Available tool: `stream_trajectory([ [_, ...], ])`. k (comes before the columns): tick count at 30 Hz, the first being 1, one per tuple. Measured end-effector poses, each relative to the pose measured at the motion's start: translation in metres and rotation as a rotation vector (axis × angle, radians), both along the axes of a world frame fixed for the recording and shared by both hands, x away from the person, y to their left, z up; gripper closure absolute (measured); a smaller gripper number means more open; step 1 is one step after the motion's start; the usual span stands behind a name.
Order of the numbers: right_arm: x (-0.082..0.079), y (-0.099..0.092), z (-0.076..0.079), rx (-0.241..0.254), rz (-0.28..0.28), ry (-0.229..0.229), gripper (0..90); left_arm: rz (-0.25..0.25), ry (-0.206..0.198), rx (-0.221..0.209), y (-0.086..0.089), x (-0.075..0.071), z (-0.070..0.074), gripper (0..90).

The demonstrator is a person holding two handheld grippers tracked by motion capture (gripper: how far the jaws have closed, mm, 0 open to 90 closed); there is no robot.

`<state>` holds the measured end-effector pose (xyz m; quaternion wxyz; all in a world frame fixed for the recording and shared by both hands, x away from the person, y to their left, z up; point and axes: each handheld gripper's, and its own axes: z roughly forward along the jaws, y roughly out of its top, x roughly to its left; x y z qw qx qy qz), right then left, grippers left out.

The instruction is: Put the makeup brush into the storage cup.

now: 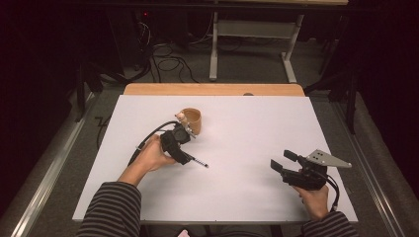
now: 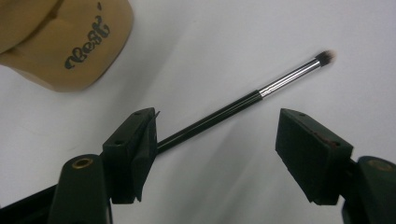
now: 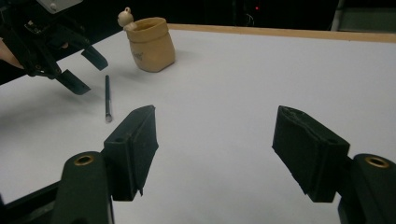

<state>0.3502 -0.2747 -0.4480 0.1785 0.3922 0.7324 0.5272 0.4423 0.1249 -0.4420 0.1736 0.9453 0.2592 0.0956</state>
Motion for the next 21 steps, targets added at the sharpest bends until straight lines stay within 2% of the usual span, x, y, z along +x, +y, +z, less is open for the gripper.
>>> stream_trajectory([
  [8, 0.001, 0.0, -0.001, -0.003, -0.003, 0.017, 31.7, -0.018, -0.004, 0.036, -0.003, 0.003, -0.008, 29.6],
  [14, 0.001, 0.0, -0.001, -0.003, -0.003, 0.021, 31.7, -0.04, -0.013, 0.035, -0.007, 0.003, -0.008, 29.5],
  [21, 0.002, 0.0, -0.001, -0.004, 0.001, 0.025, 31.7, -0.056, -0.003, 0.077, -0.012, 0.004, -0.012, 29.6],
])
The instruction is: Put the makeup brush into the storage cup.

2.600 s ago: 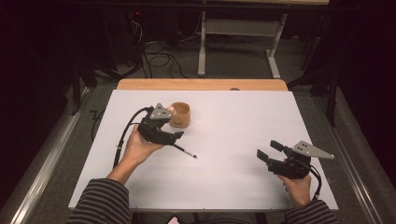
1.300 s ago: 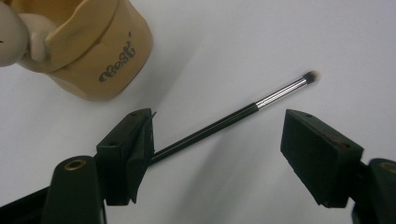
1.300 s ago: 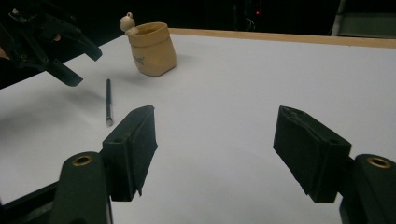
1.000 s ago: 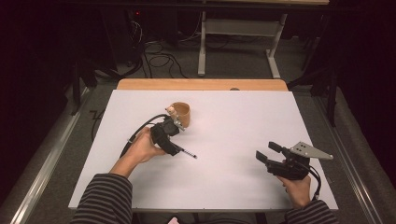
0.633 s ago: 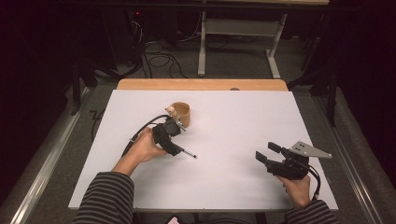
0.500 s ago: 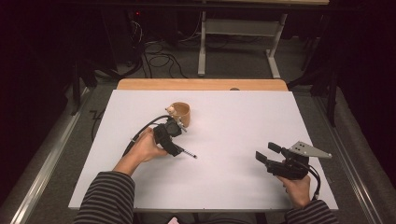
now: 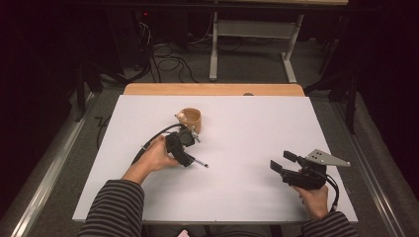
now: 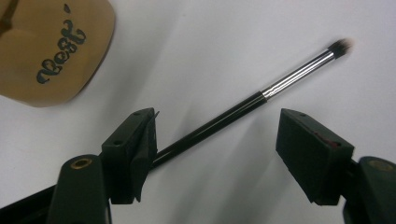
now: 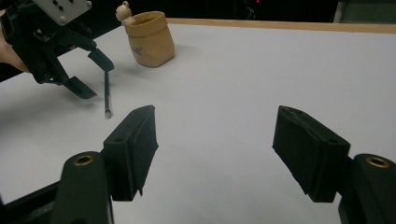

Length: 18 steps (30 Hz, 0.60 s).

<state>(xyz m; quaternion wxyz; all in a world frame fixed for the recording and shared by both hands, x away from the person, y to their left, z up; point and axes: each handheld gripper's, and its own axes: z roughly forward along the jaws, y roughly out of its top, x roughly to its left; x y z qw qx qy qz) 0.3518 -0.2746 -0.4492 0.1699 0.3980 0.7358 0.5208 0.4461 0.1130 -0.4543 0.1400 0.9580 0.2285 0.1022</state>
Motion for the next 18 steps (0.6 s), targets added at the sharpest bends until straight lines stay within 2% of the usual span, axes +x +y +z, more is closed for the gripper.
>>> stream_trajectory([
  [11, 0.0006, -0.0014, 0.0, 0.004, 0.002, 0.002, 31.9, -0.032, 0.013, 0.042, -0.0089, 0.0025, -0.0032, 35.7],
  [18, 0.0008, -0.0011, -0.0001, 0.004, 0.004, 0.004, 32.0, -0.04, 0.032, 0.028, -0.0089, 0.0039, -0.0048, 43.4],
])
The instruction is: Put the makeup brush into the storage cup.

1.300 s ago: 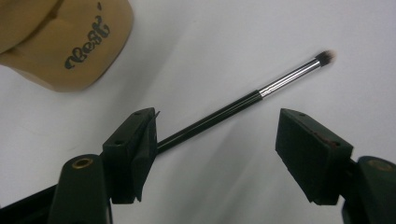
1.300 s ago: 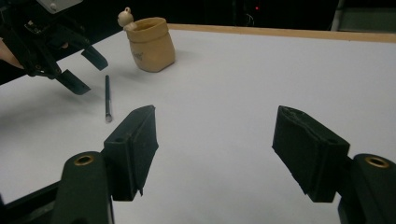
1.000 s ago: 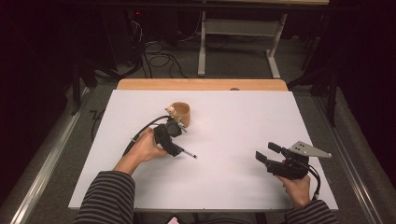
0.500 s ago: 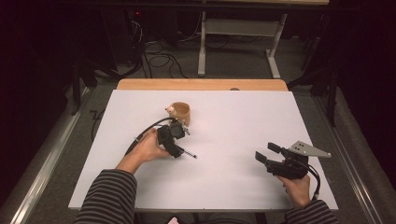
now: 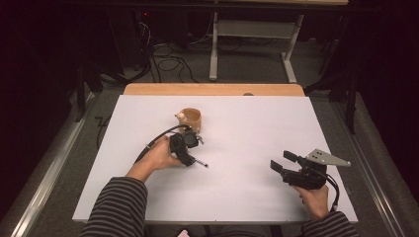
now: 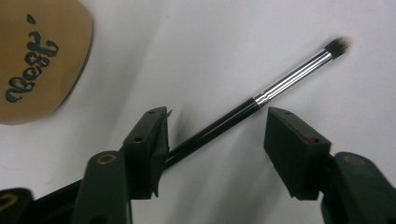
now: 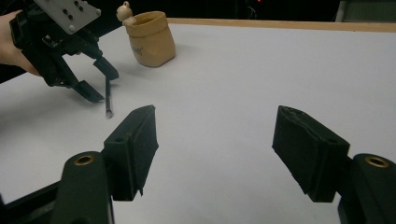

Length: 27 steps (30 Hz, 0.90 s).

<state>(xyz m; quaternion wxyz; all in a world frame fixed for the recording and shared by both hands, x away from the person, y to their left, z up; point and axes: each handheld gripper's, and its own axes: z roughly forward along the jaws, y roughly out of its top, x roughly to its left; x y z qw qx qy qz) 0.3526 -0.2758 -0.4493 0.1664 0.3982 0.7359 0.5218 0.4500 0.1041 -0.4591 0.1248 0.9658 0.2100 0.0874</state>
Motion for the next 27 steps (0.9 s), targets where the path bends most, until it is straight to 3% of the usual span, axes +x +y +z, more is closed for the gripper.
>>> stream_trajectory([
  [13, 0.0004, 0.0, 0.0002, 0.003, 0.004, -0.005, 33.0, -0.013, 0.05, -0.012, -0.0006, 0.001, 0.0005, 58.6],
  [27, 0.0006, -0.0011, 0.0004, 0.01, 0.001, -0.003, 32.9, -0.028, 0.094, 0.012, -0.0058, 0.0054, 0.0019, 69.0],
])
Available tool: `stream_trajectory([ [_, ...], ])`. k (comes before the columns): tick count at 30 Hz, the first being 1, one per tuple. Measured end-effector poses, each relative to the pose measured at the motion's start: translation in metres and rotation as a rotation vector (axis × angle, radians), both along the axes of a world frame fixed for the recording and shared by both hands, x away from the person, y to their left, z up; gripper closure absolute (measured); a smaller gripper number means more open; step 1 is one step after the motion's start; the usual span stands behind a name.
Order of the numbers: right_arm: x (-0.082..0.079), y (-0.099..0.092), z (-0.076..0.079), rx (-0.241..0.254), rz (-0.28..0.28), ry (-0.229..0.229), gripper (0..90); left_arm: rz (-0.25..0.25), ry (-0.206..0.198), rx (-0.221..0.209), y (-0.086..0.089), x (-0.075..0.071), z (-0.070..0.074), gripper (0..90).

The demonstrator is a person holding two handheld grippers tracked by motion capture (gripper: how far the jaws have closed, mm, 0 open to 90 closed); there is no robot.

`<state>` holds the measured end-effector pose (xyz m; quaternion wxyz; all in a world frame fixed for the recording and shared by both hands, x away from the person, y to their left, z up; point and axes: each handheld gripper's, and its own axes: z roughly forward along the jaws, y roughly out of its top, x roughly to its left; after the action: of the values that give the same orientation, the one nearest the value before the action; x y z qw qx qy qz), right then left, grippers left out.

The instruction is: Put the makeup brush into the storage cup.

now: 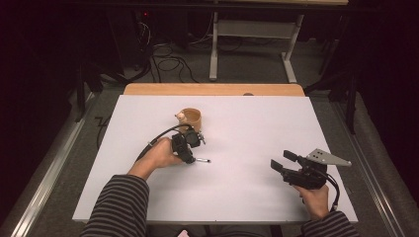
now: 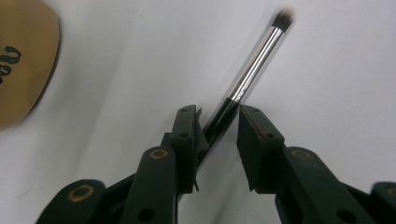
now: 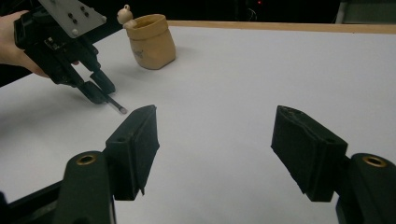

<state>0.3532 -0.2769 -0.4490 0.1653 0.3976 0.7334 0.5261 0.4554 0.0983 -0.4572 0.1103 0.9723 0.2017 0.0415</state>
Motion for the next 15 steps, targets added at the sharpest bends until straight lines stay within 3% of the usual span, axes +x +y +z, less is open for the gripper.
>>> stream_trajectory([
  [15, 0.0003, 0.0003, -0.0001, 0.007, 0.006, 0.002, 32.8, 0.01, 0.03, -0.005, 0.0004, 0.0041, 0.0001, 77.7],
])
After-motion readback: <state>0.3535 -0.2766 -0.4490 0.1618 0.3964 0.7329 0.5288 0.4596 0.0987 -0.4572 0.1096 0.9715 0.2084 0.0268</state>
